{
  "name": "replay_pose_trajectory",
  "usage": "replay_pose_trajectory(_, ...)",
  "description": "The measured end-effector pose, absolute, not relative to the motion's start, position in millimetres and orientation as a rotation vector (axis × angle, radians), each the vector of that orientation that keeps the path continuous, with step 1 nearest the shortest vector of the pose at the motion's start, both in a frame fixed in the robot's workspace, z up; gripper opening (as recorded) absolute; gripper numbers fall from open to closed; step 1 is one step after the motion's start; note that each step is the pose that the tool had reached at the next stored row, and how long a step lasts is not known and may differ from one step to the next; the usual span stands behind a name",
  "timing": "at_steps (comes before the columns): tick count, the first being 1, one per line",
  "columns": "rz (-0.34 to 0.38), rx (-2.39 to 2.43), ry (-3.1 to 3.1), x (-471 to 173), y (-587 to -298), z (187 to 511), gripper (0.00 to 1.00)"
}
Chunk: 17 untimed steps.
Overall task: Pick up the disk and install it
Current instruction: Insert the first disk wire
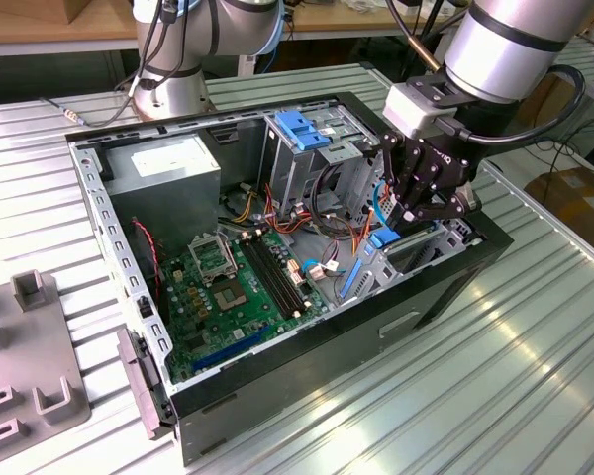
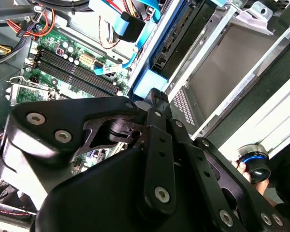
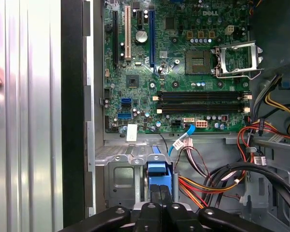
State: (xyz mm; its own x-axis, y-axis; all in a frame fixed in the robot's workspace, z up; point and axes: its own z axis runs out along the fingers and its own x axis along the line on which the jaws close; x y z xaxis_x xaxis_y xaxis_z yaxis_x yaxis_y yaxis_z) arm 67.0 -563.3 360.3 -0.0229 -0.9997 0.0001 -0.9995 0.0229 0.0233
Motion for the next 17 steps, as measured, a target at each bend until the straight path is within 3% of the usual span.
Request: replay_pose_trajectory(17,-0.025,2.184,-2.234,94.2,-563.3,358.4,0.10)
